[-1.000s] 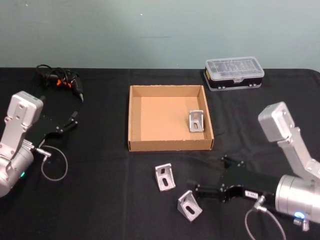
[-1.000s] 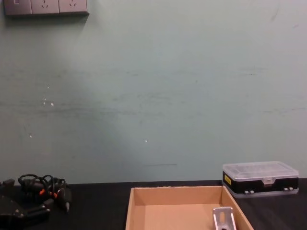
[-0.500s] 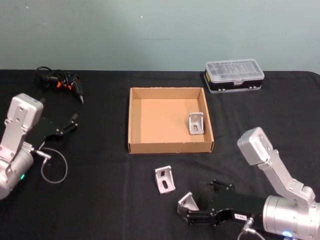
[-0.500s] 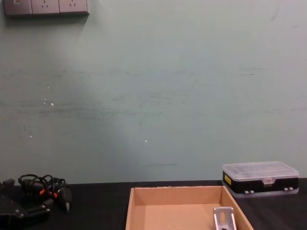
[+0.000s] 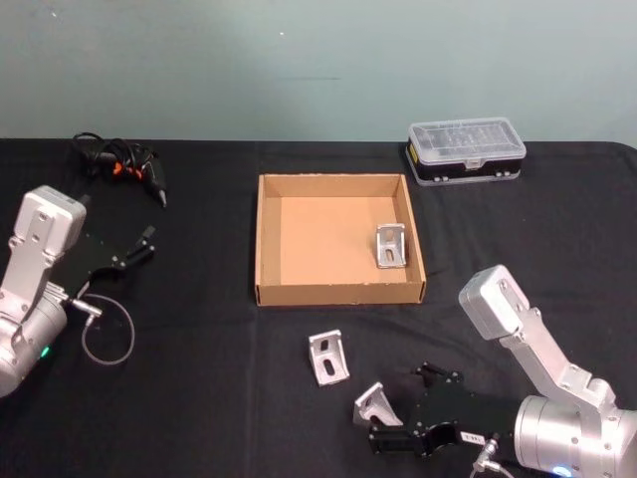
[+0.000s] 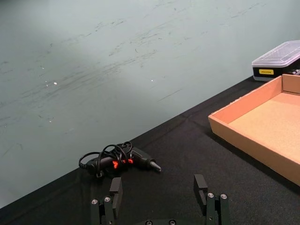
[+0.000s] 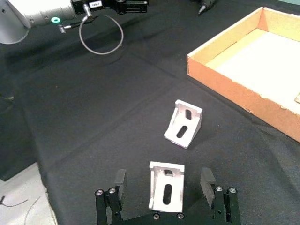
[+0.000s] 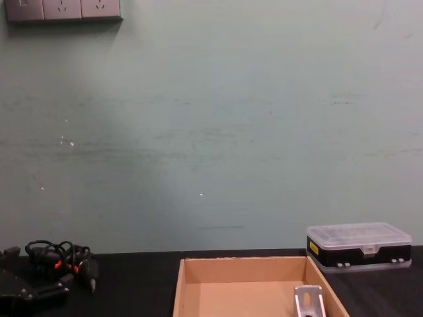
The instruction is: Use one hand to pick up the angle iron from the table and place it into the box.
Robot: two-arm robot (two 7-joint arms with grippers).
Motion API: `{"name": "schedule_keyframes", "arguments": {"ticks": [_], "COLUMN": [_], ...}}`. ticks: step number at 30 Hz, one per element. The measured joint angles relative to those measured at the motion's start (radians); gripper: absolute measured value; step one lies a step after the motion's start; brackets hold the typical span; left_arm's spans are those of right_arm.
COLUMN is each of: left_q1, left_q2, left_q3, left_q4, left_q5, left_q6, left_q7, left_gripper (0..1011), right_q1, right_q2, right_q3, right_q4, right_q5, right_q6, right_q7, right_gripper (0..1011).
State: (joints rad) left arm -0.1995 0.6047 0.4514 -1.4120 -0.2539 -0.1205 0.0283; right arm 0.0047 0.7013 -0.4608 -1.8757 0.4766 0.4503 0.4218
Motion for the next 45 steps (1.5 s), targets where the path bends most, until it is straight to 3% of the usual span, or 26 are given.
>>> {"name": "schedule_keyframes", "arguments": {"ticks": [22,34,42,45], "left_q1": [0.000,0.000,0.000,0.000], "left_q2": [0.000,0.000,0.000,0.000], "left_q3": [0.000,0.000,0.000,0.000], "left_q4": [0.000,0.000,0.000,0.000], "left_q5": [0.000,0.000,0.000,0.000], "left_q6": [0.000,0.000,0.000,0.000], "left_q7": [0.000,0.000,0.000,0.000], "left_gripper": [1000,1000,1000,1000], "right_q1": [0.049,0.051,0.050,0.049], "right_q2": [-0.055,-0.065,-0.071,-0.071], "right_q3": [-0.046,-0.048,-0.045,-0.044], "right_q4": [0.068,0.073,0.078,0.079], "right_q5": [-0.055,-0.082,-0.088,-0.088], "right_q6": [-0.024,-0.010,-0.003,-0.003], "right_q7": [-0.007,-0.011,-0.003,0.001], "right_gripper": [1003,1003,853,743]}}
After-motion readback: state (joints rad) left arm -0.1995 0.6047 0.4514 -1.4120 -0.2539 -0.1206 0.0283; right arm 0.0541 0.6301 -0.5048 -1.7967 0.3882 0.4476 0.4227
